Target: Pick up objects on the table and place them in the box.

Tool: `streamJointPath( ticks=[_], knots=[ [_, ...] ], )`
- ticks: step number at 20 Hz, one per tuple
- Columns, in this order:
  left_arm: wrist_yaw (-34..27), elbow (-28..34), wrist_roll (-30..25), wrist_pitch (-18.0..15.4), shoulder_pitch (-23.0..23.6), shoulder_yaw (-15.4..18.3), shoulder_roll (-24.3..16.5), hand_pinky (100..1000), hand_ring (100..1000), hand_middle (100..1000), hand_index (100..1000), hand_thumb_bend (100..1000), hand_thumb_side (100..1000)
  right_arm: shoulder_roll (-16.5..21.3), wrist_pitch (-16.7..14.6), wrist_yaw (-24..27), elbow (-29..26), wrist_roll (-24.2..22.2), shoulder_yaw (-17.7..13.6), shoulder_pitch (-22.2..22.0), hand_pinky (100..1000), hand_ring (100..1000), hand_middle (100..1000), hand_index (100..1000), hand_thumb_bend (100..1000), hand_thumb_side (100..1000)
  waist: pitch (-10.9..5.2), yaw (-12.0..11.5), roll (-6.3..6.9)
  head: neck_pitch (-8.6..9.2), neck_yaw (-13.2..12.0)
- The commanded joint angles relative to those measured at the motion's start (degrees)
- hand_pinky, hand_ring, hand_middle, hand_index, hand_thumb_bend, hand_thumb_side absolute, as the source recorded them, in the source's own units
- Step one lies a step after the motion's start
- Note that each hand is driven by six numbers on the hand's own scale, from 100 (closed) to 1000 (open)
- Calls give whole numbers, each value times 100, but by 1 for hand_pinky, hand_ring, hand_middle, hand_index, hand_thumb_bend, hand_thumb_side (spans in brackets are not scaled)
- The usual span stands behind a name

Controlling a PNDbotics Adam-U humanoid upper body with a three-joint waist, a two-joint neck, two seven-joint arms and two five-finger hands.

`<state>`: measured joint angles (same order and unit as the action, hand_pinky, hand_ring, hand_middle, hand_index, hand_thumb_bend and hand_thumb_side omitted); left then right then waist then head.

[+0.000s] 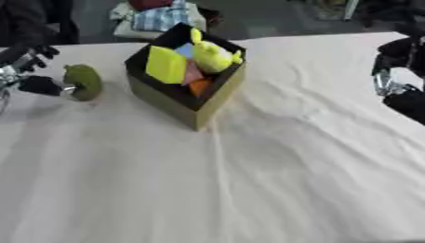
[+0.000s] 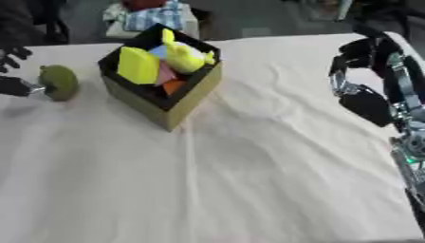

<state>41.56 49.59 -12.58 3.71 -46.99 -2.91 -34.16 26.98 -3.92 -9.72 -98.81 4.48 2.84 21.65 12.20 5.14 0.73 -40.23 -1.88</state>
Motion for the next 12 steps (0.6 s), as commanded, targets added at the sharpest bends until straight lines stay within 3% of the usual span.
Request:
streamJointPath(
  ticks=[1, 12],
  knots=[
    [138, -145, 220, 77, -146, 52, -16, 749, 760, 780, 866, 683, 445, 75, -13, 42, -26, 5, -58, 53, 716, 711, 664, 918, 100, 325, -165, 7, 25, 35, 25],
    [337, -842, 1515, 188, -276, 147, 337, 713, 714, 723, 818, 572, 351, 27, -25, 62, -6, -4, -46, 47, 716, 711, 664, 918, 100, 326, -153, 52, -5, 44, 10]
  ],
)
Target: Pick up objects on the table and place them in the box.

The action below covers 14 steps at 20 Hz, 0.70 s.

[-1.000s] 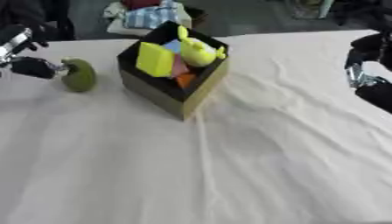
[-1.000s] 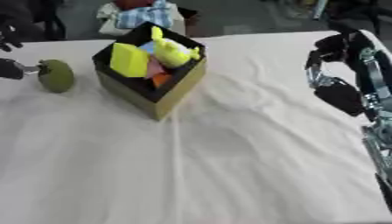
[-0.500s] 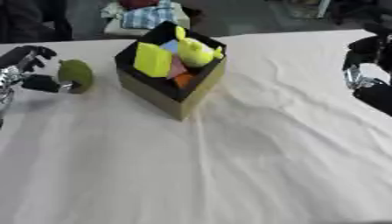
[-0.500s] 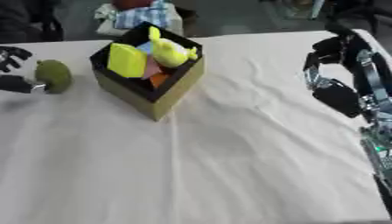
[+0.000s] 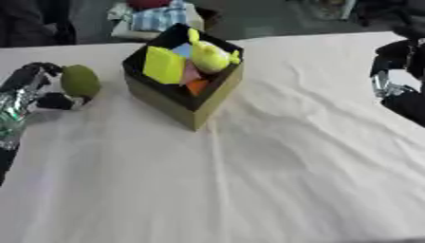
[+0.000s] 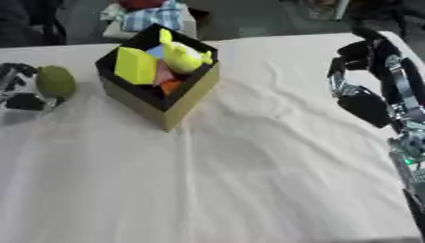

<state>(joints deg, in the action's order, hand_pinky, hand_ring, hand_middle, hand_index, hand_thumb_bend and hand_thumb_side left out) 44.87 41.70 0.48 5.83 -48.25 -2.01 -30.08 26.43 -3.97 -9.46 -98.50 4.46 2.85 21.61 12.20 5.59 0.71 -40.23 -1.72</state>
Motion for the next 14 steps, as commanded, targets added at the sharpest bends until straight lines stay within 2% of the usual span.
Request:
streamJointPath(
  ticks=[1, 8, 9, 10, 11, 12, 13, 14],
  knots=[
    [5, -97, 277, -31, -153, 63, -48, 705, 702, 706, 806, 553, 336, 79, -19, 38, -34, -2, -46, 48, 716, 711, 664, 918, 100, 326, -151, 12, -7, 42, -5],
    [-293, -238, 1163, -26, -155, 139, 90, 633, 610, 552, 691, 396, 230, 55, -19, 49, -27, -5, -34, 60, 716, 710, 663, 918, 100, 330, -142, 45, -32, 48, -12],
    [-369, -226, 1307, -27, -160, 151, 93, 604, 570, 499, 640, 316, 193, 52, -18, 50, -25, -2, -36, 58, 716, 710, 663, 918, 100, 330, -142, 46, -34, 51, -15],
    [-452, -213, 1451, -23, -163, 160, 94, 597, 562, 489, 629, 293, 183, 49, -18, 52, -23, 0, -37, 56, 716, 710, 663, 918, 100, 331, -143, 47, -35, 54, -18],
    [-541, -191, 1597, -22, -168, 169, 91, 572, 536, 438, 575, 191, 132, 46, -18, 53, -21, 1, -36, 54, 716, 710, 663, 918, 100, 331, -144, 49, -34, 56, -18],
    [-625, -164, 1737, -24, -167, 171, 85, 569, 533, 434, 570, 183, 128, 42, -20, 55, -19, 0, -34, 54, 716, 710, 663, 918, 100, 332, -145, 51, -34, 59, -17],
    [-727, -124, 1869, -37, -167, 174, 78, 549, 517, 407, 543, 123, 103, 39, -22, 56, -17, -2, -33, 53, 716, 710, 663, 918, 100, 332, -147, 52, -33, 62, -12],
    [-835, -83, 1981, -57, -162, 171, 69, 543, 512, 400, 536, 107, 100, 37, -23, 55, -14, -2, -32, 52, 716, 710, 663, 918, 100, 332, -148, 53, -32, 62, -8]
  ],
)
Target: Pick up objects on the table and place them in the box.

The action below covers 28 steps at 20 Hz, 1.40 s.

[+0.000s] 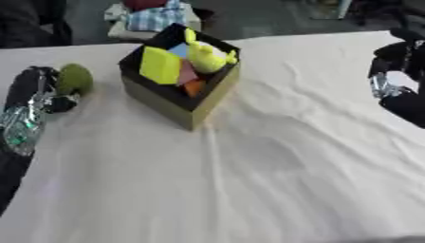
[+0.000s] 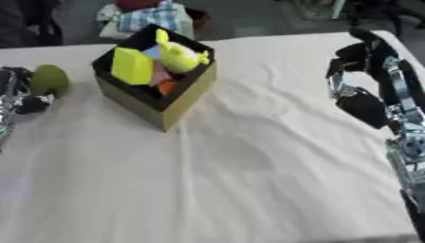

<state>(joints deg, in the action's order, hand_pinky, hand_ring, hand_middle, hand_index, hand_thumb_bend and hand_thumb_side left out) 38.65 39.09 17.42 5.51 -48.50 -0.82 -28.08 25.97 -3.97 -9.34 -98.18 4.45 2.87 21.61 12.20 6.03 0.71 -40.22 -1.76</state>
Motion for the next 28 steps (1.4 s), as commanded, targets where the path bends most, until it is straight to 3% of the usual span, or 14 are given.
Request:
streamJointPath(
  ticks=[1, 8, 14, 18, 24, 28],
  knots=[
    [-329, 233, 383, -53, -135, 52, -145, 528, 502, 384, 520, 100, 100, 83, -22, 42, -44, -1, -34, 50, 716, 710, 663, 918, 100, 332, -150, 9, -30, 63, -1],
    [-1209, 1132, 479, -162, -82, -16, -356, 513, 499, 373, 510, 100, 100, 87, -29, 50, -41, 12, -48, 45, 716, 710, 663, 918, 100, 331, -159, 7, -18, 83, 26],
    [-1767, 2522, -55, -262, -55, -351, -562, 529, 513, 385, 519, 100, 100, 90, -30, 49, -45, 14, -51, 44, 716, 710, 663, 918, 100, 330, -160, -11, -6, 95, 43],
    [-1899, 3117, -564, -376, -151, -724, -520, 548, 526, 401, 533, 102, 102, 84, -31, 49, -44, -1, -39, 45, 716, 711, 663, 918, 100, 330, -171, -1, -15, 83, 34],
    [-1540, 2947, -1267, -623, -473, -1218, -119, 572, 542, 426, 555, 155, 141, 60, -34, 57, -35, -36, -15, 48, 717, 711, 663, 918, 100, 330, -188, 101, -43, 68, 0],
    [-1138, 2683, -1709, -801, -541, -1401, 135, 614, 585, 491, 621, 254, 212, 51, -31, 63, -34, -45, -12, 51, 717, 711, 663, 918, 100, 330, -178, 180, -68, 58, -25]
  ],
)
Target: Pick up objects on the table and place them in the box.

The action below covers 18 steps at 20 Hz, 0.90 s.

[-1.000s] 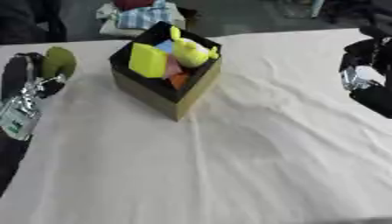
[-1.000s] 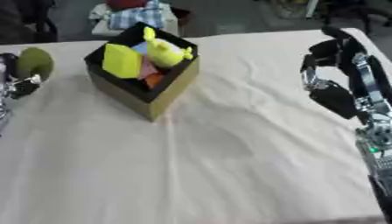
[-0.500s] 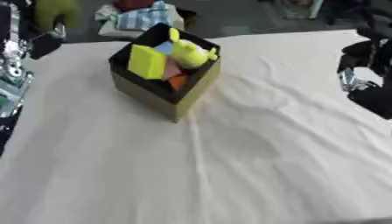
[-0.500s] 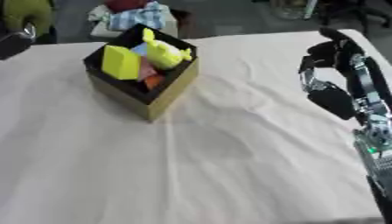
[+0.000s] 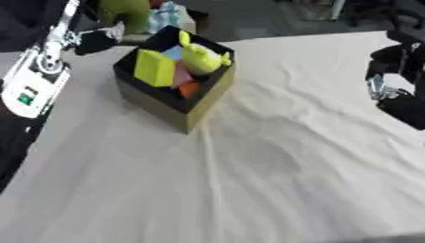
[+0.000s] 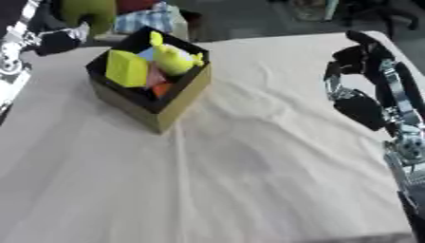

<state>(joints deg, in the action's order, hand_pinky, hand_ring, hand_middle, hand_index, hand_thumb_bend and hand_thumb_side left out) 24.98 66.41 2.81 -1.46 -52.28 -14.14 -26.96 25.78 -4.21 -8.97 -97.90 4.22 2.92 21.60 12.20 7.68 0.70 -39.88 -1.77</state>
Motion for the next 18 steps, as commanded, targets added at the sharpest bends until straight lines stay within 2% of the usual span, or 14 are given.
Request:
streamJointPath(
  ticks=[1, 2, 4, 5, 8, 10, 14, 17, 18],
  knots=[
    [339, -81, -365, -151, -157, -102, 55, 635, 606, 528, 660, 300, 242, 71, -5, 27, -62, -21, -21, 50, 717, 711, 663, 918, 100, 330, -176, 23, -71, 22, -22],
    [473, -104, -497, -203, -142, -146, 76, 643, 616, 547, 675, 320, 255, 71, -4, 29, -61, -16, -25, 46, 717, 711, 663, 918, 100, 329, -173, 28, -75, 18, -23],
    [715, -135, -700, -294, -104, -187, 101, 667, 660, 606, 723, 431, 313, 70, -2, 33, -60, -10, -29, 43, 717, 710, 663, 918, 100, 330, -170, 27, -78, 14, -21],
    [812, -145, -787, -337, -81, -198, 105, 685, 691, 653, 760, 549, 382, 68, -3, 34, -59, -10, -29, 42, 717, 711, 663, 918, 100, 330, -168, 23, -78, 14, -16],
    [1037, -80, -956, -454, -8, -202, 70, 723, 738, 736, 819, 761, 508, 63, -6, 34, -56, -13, -28, 43, 717, 710, 663, 918, 100, 330, -161, 2, -75, 16, 2],
    [1050, 24, -1045, -541, 57, -184, 30, 737, 756, 764, 842, 839, 557, 59, -10, 33, -54, -14, -30, 45, 717, 710, 663, 919, 100, 330, -156, -9, -71, 21, 10],
    [796, 430, -1156, -634, 248, -107, -142, 751, 773, 788, 855, 901, 619, 68, -12, 28, -45, -6, -44, 30, 717, 710, 664, 918, 100, 330, -147, -36, -65, 25, 45],
    [529, 815, -1183, -531, 428, -36, -306, 749, 774, 791, 858, 891, 634, 75, -11, 26, -39, 8, -57, 20, 717, 710, 664, 919, 100, 325, -144, -60, -63, 26, 63],
    [462, 934, -1176, -469, 490, 1, -355, 743, 772, 786, 855, 862, 650, 74, -12, 27, -37, 11, -60, 19, 717, 710, 664, 919, 100, 330, -142, -69, -62, 30, 70]
  ],
)
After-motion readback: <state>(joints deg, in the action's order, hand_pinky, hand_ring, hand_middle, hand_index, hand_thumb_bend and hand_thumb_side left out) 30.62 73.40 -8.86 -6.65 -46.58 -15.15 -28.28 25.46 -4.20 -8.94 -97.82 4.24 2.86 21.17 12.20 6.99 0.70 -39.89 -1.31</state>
